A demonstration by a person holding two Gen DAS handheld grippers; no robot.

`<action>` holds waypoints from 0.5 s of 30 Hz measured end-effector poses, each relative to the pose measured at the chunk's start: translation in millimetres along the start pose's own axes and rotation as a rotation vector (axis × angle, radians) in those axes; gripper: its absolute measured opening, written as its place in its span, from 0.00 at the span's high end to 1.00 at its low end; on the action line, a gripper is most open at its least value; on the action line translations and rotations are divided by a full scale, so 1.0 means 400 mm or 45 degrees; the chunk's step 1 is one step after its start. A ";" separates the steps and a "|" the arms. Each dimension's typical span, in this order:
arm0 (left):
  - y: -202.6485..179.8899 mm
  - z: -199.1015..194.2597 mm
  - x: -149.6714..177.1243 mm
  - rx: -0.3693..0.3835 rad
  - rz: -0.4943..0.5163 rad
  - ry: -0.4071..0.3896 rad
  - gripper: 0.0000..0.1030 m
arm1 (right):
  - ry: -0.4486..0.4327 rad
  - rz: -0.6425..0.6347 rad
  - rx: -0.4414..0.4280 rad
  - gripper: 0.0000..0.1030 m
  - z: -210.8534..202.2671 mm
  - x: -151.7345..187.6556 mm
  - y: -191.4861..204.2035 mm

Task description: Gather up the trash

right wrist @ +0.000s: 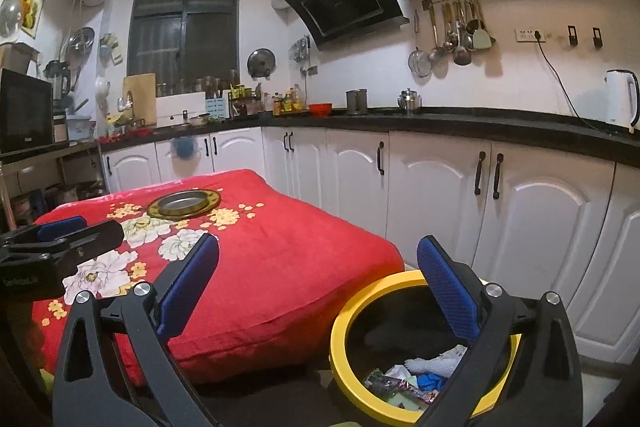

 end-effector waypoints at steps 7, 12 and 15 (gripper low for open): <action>0.003 0.005 0.002 0.002 -0.008 0.004 0.11 | 0.010 0.003 0.006 0.06 0.003 0.007 0.000; 0.005 0.004 0.002 -0.002 -0.008 -0.004 0.11 | 0.007 0.003 0.007 0.06 0.004 0.006 -0.001; 0.003 0.004 0.000 -0.002 -0.006 -0.006 0.11 | 0.008 0.007 0.010 0.06 0.005 0.007 -0.003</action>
Point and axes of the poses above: each gripper's, at about its wrist camera, not at the fingertips, and z roughly the way its jaws point, y to its left, x to its underside, the point moved 5 cm from there along z, roughly the way its jaws point, and after that the axes turned 6 degrees about -y, right-handed, at the moved point
